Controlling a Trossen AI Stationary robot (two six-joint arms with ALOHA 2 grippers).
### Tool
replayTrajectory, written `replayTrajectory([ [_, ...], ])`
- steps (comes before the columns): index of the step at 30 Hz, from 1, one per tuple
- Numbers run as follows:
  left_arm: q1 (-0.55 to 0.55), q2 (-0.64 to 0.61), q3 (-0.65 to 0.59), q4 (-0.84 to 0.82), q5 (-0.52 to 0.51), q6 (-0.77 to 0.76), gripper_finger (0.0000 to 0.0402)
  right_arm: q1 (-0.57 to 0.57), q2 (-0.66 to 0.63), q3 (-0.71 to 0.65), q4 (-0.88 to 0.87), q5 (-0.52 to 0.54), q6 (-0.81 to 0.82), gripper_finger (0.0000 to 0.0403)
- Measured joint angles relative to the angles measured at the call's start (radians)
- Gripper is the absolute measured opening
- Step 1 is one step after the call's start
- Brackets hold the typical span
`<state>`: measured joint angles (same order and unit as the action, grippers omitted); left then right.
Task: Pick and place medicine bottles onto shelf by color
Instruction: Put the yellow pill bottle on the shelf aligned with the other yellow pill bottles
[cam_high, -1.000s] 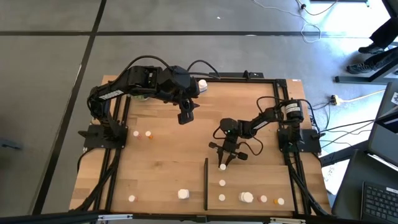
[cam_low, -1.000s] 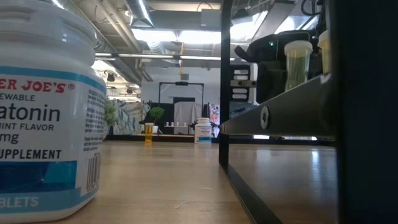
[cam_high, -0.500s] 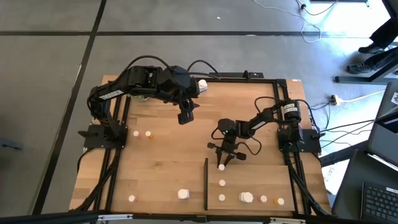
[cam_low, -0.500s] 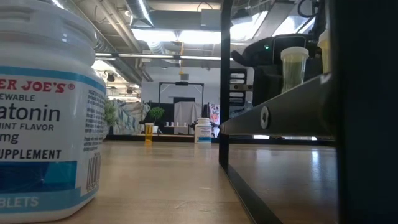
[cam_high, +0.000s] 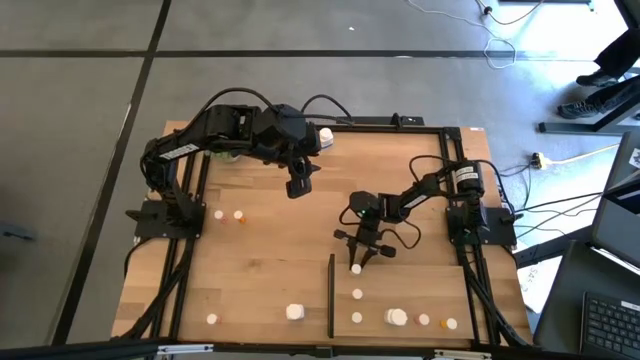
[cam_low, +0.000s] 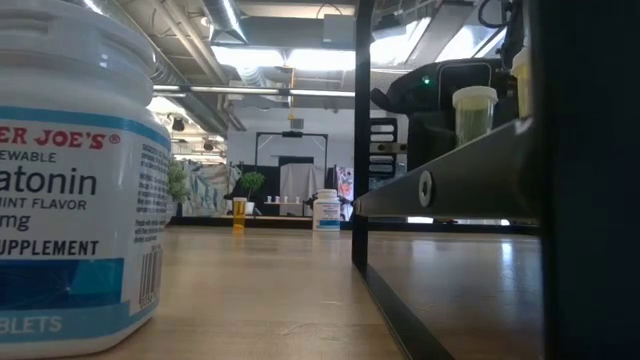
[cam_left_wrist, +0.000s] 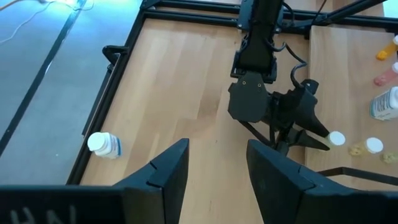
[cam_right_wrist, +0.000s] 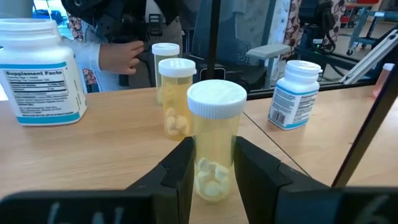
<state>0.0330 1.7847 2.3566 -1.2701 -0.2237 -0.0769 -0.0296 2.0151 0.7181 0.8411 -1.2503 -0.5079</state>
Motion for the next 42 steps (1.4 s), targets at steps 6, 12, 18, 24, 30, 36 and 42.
replayTrajectory([
  [6,0.01,0.0,0.0,0.0,0.0,0.0,0.0155,0.0,0.0,0.0,-0.004,0.004,-0.033,0.0104],
  [12,0.019,0.0,0.0,0.0,0.0,0.001,0.0155,0.0,0.0,0.0,-0.011,0.033,-0.05,0.0108],
  [18,0.02,0.0,0.0,0.0,0.0,0.001,0.0155,0.0,0.0,0.0,-0.011,0.047,-0.047,0.0109],
  [24,0.02,0.0,0.0,0.0,0.0,0.001,0.0155,0.0,0.0,0.0,-0.01,0.053,-0.022,0.0109],
  [30,0.02,0.0,0.0,0.0,0.0,0.001,0.0155,0.0,0.0,0.0,-0.01,0.048,0.006,0.0109],
  [36,0.02,0.0,0.0,0.0,0.0,0.001,0.0155,0.0,0.0,0.0,0.01,0.041,-0.001,0.0109],
  [42,0.02,0.0,-0.001,0.0,0.0,0.001,0.0155,0.0,0.0,0.0,0.007,0.04,0.008,0.0109],
])
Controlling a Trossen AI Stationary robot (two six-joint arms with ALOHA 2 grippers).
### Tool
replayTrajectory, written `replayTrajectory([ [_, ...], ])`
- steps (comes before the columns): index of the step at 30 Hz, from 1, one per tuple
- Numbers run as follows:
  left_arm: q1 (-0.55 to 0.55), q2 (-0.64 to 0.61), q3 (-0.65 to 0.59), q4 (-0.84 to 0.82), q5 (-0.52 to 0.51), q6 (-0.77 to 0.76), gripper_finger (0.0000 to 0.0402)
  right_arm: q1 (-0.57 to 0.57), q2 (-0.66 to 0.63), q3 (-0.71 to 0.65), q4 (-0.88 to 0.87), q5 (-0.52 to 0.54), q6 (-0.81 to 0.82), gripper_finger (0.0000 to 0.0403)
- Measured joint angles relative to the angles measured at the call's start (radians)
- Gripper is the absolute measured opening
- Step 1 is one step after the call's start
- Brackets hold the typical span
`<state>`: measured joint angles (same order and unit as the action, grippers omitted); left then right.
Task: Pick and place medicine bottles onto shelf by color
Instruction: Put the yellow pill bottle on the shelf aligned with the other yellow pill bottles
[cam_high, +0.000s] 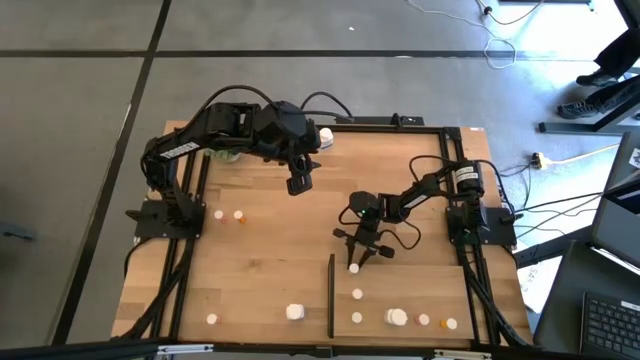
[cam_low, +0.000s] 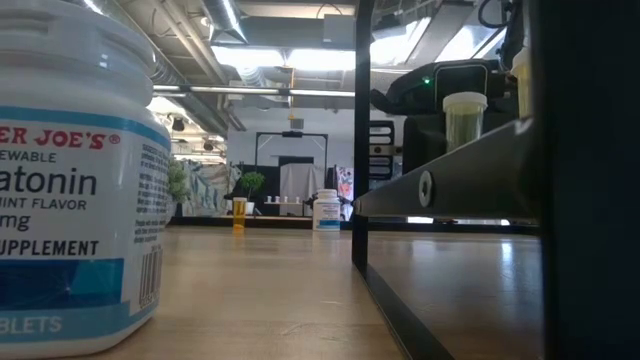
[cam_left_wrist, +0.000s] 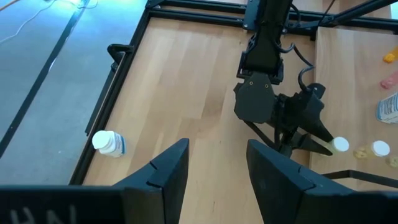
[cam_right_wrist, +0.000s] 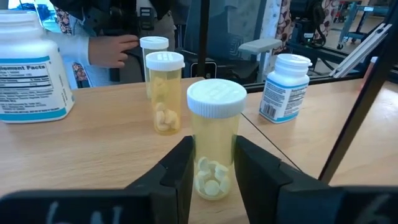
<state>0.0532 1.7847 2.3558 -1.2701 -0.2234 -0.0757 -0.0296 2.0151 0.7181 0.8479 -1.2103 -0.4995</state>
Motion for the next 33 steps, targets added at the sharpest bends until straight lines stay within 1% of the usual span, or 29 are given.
replayTrajectory([
  [9,0.0,0.0,0.0,0.0,0.008,-0.001,0.0155,0.0,0.0,0.0,0.001,0.003,0.028,0.0139],
  [13,0.0,0.0,0.0,0.0,0.091,-0.001,0.0155,0.0,0.0,0.0,0.001,0.003,0.05,0.0162],
  [18,0.0,0.0,0.0,0.0,0.164,-0.002,0.0155,0.001,0.0,0.0,0.008,0.003,0.05,0.0185],
  [20,0.0,0.0,0.0,0.0,0.189,-0.002,0.0155,0.001,0.0,0.0,0.008,0.003,0.049,0.0187],
  [26,0.0,0.0,0.0,-0.001,0.192,-0.027,0.0155,0.0,0.0,0.0,0.008,0.002,0.05,0.0188],
  [33,-0.003,0.0,0.0,-0.001,0.193,-0.027,0.0155,-0.022,0.0,0.0,0.012,-0.043,0.071,0.0188],
])
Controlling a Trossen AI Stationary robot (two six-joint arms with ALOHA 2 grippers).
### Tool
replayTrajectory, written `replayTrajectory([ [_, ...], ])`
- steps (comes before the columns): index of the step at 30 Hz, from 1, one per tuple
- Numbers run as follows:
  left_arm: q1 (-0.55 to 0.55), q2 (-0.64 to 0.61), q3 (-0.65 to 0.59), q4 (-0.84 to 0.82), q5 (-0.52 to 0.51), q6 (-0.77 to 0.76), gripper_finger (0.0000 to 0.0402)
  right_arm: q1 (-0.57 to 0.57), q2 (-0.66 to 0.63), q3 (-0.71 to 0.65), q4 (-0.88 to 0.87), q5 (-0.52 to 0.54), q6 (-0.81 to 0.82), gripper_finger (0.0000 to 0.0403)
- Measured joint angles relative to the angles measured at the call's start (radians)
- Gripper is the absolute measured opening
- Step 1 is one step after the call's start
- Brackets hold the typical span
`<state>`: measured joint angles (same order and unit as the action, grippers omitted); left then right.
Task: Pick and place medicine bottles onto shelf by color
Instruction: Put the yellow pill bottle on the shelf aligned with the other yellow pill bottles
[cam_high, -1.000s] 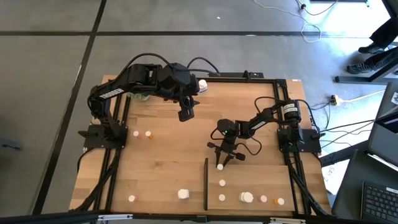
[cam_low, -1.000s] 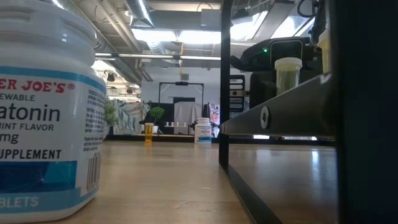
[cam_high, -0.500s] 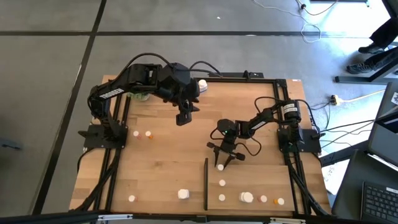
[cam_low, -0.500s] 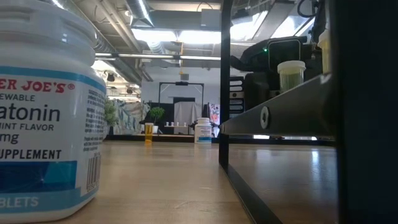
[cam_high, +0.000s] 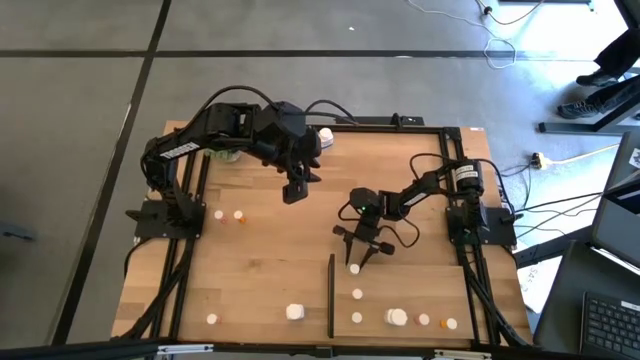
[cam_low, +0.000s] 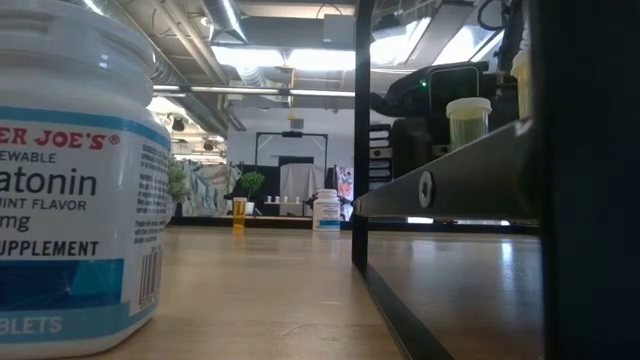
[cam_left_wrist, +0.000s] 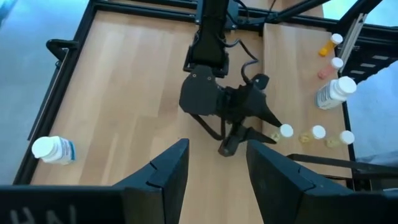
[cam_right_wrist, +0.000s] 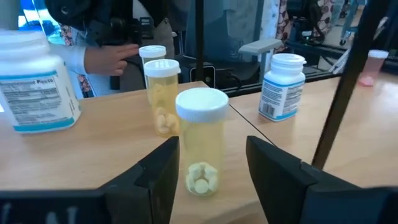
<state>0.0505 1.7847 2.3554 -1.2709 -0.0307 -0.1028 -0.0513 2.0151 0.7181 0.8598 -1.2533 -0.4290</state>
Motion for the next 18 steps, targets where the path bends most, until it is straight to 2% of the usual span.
replayTrajectory([
  [5,0.0,0.0,0.0,-0.023,0.014,0.0,0.0155,0.002,0.0,-0.001,0.042,-0.042,0.071,0.0188],
  [13,0.001,0.0,0.0,-0.037,0.168,-0.003,0.0155,0.002,0.0,-0.001,0.083,-0.058,0.114,0.0188],
  [18,0.001,0.0,0.0,-0.04,0.181,-0.003,0.0155,0.003,0.0,-0.001,0.085,-0.06,0.134,0.0188],
])
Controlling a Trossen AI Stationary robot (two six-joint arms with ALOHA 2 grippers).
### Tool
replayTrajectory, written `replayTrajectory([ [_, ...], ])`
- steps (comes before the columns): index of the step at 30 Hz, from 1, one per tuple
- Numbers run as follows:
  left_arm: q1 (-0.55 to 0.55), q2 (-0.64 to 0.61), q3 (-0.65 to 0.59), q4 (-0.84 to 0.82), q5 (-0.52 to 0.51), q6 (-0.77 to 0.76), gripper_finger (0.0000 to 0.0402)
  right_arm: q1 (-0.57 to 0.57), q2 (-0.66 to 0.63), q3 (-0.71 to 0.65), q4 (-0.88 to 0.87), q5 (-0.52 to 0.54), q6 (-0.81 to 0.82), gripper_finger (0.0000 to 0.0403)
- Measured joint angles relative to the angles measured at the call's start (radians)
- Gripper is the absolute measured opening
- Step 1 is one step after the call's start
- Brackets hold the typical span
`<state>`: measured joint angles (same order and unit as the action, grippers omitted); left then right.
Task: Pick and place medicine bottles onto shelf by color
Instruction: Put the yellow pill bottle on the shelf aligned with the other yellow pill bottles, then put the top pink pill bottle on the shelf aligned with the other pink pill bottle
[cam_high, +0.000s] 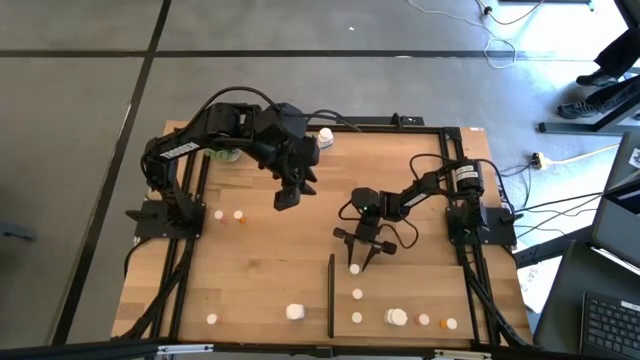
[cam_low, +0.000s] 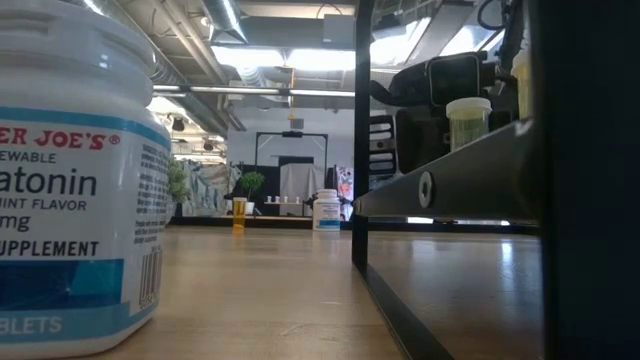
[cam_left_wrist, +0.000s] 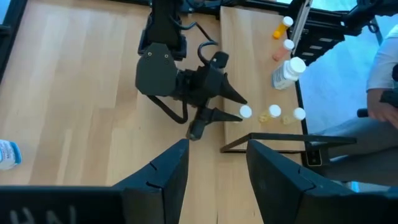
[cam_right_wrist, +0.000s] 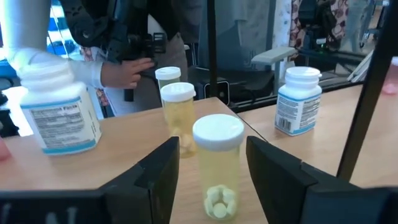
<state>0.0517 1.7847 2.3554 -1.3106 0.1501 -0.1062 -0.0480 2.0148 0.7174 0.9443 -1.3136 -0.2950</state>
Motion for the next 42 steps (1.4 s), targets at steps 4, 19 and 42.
replayTrajectory([
  [4,0.0,0.0,0.0,0.0,0.0,0.0,0.0155,0.001,0.0,0.0,0.021,-0.017,0.065,0.0188],
  [19,0.0,0.0,0.0,-0.031,-0.002,0.003,0.0155,-0.003,0.0,0.0,0.26,0.027,0.252,0.0188],
  [42,-0.087,-0.057,0.001,-0.247,-0.231,-0.176,0.0155,-0.205,-0.329,0.0,0.616,0.036,0.646,0.0188],
])
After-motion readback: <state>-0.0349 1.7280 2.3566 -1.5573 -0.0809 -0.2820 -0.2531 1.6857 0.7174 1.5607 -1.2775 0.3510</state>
